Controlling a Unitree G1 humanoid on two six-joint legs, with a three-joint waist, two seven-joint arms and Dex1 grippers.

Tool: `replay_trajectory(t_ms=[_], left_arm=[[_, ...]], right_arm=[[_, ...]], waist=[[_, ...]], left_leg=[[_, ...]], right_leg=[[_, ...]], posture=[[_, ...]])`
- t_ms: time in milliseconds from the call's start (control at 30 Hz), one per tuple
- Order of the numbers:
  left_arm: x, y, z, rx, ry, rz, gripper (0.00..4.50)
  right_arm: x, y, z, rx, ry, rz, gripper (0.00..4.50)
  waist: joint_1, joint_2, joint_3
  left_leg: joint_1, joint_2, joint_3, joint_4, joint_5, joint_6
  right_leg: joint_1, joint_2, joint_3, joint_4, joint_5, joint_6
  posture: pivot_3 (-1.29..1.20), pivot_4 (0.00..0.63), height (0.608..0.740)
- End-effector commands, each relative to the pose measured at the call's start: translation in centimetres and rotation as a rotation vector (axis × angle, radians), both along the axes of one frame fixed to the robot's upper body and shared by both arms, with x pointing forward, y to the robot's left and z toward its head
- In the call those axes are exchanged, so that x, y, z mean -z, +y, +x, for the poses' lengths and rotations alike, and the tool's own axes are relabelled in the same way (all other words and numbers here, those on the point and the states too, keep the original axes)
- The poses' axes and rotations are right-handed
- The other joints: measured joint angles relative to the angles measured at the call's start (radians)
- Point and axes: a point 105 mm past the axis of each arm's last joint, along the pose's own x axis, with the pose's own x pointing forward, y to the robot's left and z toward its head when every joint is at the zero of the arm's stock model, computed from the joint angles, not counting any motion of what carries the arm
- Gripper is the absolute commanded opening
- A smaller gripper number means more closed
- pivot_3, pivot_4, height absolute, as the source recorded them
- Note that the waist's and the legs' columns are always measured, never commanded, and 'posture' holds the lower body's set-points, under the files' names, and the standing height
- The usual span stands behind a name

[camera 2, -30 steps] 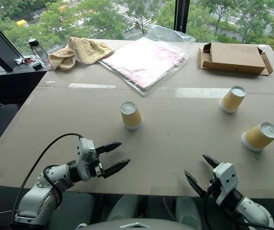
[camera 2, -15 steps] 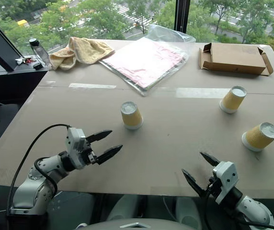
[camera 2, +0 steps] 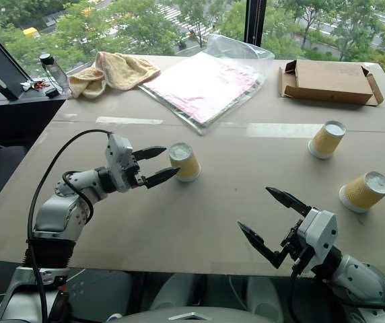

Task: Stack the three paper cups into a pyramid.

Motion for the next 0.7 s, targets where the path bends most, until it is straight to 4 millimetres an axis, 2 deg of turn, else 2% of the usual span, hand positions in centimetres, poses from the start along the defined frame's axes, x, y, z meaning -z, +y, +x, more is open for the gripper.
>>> replay_trajectory(t_ms=[33, 100, 133, 167, 267, 333, 467, 600, 700], left_arm=[[-0.3, -1.1, 0.8, 0.032, -0.019, 0.022, 4.50], [-0.1, -1.8, 1.2, 0.058, -0.015, 0.023, 4.50], [0.0, -2.1, 1.4, 0.070, -0.013, 0.025, 3.96], [0.1, -2.3, 1.5, 0.082, -0.014, 0.027, 3.72], [0.1, -2.8, 1.7, 0.097, -0.024, 0.025, 2.37], [0.0, -3.2, 1.8, 0.118, -0.036, 0.022, 2.04], [-0.7, -4.7, 2.2, 0.157, -0.045, -0.004, 2.04], [-1.3, -7.4, 2.7, 0.211, -0.064, -0.014, 2.04], [-1.4, -8.6, 3.0, 0.235, -0.075, -0.015, 2.04]], right_arm=[[-0.4, 0.2, -0.6, 0.021, -0.024, -0.010, 4.47], [-0.1, -0.1, -0.9, 0.047, -0.013, -0.019, 4.47], [0.1, -0.2, -1.1, 0.060, -0.010, -0.023, 4.50], [0.1, -0.3, -1.2, 0.070, -0.009, -0.026, 4.50], [0.1, -0.5, -1.4, 0.093, -0.009, -0.026, 4.50], [0.3, -0.6, -1.6, 0.108, -0.005, -0.032, 4.50], [0.5, -1.0, -1.8, 0.153, 0.001, -0.038, 4.50], [0.8, -1.5, -2.0, 0.207, 0.004, -0.047, 4.50], [1.0, -1.8, -2.2, 0.235, 0.006, -0.069, 4.50]], waist=[[0.000, 0.000, 0.000], [0.000, 0.000, 0.000], [0.000, 0.000, 0.000], [0.000, 0.000, 0.000], [-0.001, 0.000, 0.000], [-0.001, 0.000, 0.000], [0.002, 0.000, 0.000], [0.003, -0.001, 0.001], [-0.001, -0.001, 0.001]], left_leg=[[0.000, 0.000, 0.000, 0.000, 0.000, 0.000], [0.000, 0.000, 0.000, 0.000, 0.000, 0.000], [0.000, 0.000, 0.000, 0.000, 0.000, 0.000], [0.000, 0.000, 0.000, 0.000, 0.000, 0.000], [0.000, 0.000, 0.000, 0.001, 0.000, 0.000], [0.000, 0.000, 0.001, 0.001, 0.000, 0.000], [0.000, 0.000, 0.000, 0.001, 0.000, 0.000], [-0.001, -0.001, 0.000, 0.002, 0.000, 0.000], [-0.001, -0.001, 0.000, 0.002, 0.000, 0.000]], right_leg=[[0.000, 0.000, 0.000, 0.000, 0.000, 0.000], [0.000, 0.000, 0.000, 0.000, 0.000, 0.000], [0.000, 0.001, 0.000, 0.000, 0.000, 0.000], [0.000, 0.001, 0.000, 0.000, 0.000, 0.000], [0.000, 0.001, 0.000, 0.000, 0.000, 0.000], [0.000, 0.001, 0.001, 0.001, 0.000, 0.000], [0.000, 0.001, 0.000, 0.001, 0.000, 0.000], [0.000, 0.001, 0.000, 0.001, 0.000, 0.000], [0.000, 0.001, 0.000, 0.001, 0.000, 0.000]], posture=[[0.00, 0.150, 0.740], [0.00, 0.150, 0.740], [0.00, 0.150, 0.740], [0.00, 0.150, 0.740], [0.00, 0.150, 0.740], [0.00, 0.150, 0.740], [0.00, 0.150, 0.740], [0.00, 0.150, 0.740], [0.00, 0.150, 0.740]])
